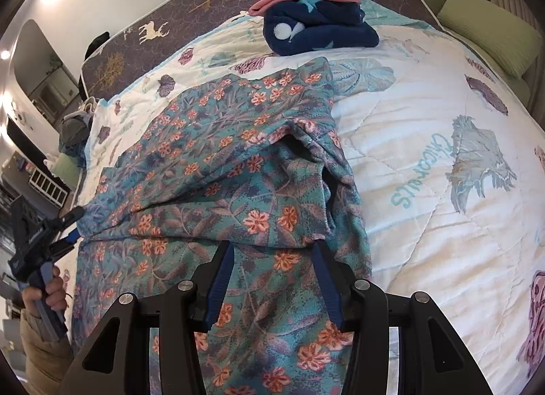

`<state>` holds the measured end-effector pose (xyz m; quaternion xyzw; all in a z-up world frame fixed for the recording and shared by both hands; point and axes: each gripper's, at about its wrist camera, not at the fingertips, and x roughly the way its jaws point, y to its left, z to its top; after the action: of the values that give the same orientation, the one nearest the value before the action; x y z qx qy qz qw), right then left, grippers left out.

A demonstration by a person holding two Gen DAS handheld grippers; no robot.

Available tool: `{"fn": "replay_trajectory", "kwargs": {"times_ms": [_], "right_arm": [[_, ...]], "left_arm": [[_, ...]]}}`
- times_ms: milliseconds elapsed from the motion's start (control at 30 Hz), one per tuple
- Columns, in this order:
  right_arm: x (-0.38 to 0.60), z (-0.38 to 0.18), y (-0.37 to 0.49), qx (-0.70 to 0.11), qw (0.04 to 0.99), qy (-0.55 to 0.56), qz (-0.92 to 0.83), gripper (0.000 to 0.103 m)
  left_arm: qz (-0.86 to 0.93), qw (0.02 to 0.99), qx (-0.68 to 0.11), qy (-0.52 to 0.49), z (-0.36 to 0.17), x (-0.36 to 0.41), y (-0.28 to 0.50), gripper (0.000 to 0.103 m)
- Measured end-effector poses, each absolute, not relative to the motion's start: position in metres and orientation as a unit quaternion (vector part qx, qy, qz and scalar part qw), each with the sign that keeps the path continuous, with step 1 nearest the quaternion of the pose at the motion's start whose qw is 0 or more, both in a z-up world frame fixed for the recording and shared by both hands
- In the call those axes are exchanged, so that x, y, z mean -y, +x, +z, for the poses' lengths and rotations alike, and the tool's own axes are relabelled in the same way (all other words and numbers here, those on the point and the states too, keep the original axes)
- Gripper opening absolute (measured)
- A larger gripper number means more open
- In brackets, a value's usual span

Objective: Fold small clothes

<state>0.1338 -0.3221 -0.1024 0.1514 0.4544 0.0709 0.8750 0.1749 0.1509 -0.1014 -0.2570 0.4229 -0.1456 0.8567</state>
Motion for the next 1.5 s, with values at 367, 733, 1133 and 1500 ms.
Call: {"fn": "replay_trajectory", "kwargs": {"times_ms": [367,733,1133,1500], "right_arm": [[0.314,-0.099,0.137,-0.451,0.878,0.143,0.074,0.054],[0.316,-0.102,0.139,-0.456,0.876,0.141,0.072,0.054],[0.342,-0.103,0.125,-0.451,0.878,0.157,0.036,0.054],[0.355,-0.105,0.09,-0.447,0.876,0.179,0.02,0.054]], "left_arm": [[-0.169,0.871,-0.401,-0.226,-0.074,-0.135,0.227,0.005],[-0.065,0.898,-0.41,-0.146,-0.099,-0.153,0.215,0.042],[-0.089,0.91,-0.398,-0.078,-0.086,-0.141,0.122,0.062],[-0.077,0.91,-0.406,-0.021,-0.076,-0.114,0.069,0.062]]}}
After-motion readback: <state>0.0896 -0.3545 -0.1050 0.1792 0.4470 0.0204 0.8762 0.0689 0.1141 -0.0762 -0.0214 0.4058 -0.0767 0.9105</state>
